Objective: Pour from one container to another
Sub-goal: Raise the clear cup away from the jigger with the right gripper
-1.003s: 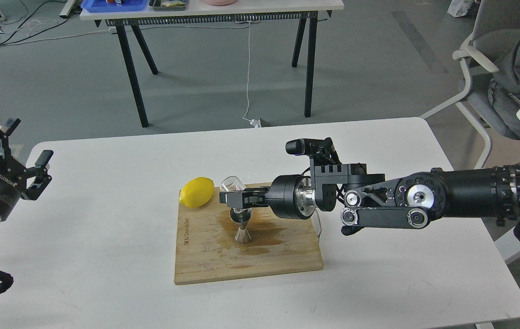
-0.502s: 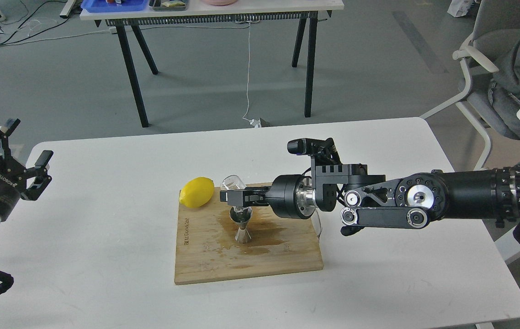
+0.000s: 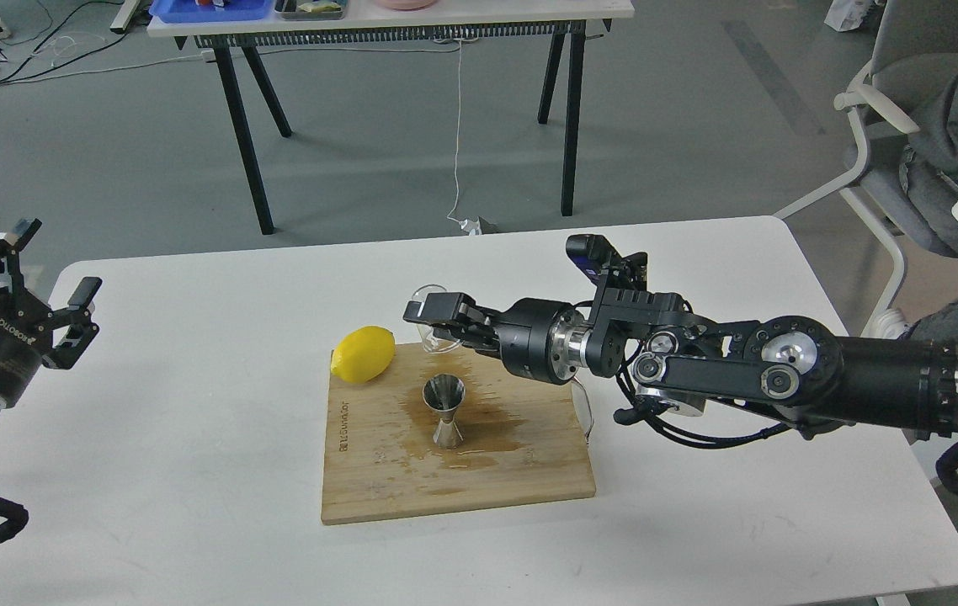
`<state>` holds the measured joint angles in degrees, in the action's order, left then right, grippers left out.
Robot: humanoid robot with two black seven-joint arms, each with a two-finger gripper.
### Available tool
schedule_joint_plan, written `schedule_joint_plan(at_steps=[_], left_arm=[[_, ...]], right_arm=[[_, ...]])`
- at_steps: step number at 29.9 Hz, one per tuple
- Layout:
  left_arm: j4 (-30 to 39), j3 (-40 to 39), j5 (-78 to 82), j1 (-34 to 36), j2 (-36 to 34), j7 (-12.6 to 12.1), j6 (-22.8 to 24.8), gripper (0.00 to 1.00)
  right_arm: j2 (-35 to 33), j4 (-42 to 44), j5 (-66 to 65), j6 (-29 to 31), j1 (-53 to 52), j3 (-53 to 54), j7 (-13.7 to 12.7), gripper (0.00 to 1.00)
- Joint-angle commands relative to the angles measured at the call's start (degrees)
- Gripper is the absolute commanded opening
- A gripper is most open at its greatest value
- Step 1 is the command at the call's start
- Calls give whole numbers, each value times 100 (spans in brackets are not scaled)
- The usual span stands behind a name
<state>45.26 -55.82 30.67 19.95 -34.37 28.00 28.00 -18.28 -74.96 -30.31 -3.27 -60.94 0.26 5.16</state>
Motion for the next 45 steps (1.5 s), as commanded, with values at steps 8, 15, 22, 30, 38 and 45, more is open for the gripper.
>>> schedule_joint_plan(at_steps=[8, 15, 22, 30, 38, 45], left_arm=[[0, 1, 0, -17, 44, 0, 0, 99], [0, 1, 0, -88, 97, 0, 0, 99], [0, 1, 0, -88, 150, 0, 0, 99], [0, 151, 61, -70, 316, 0, 0, 99], [0, 151, 79, -70, 308, 0, 0, 99], [0, 151, 79, -79, 308, 0, 0, 99]], right_arm=[[0, 218, 2510, -7, 1557, 3495, -6, 40], [8, 412, 4100, -7, 2665, 5667, 125, 39], [26, 597, 4928, -16, 3922, 7276, 196, 38], [114, 843, 5851, -218, 4775, 7875, 170, 38], [614, 1334, 6045, -1175, 4820, 7902, 179, 37], [808, 1616, 6045, -1290, 4820, 7902, 187, 37]])
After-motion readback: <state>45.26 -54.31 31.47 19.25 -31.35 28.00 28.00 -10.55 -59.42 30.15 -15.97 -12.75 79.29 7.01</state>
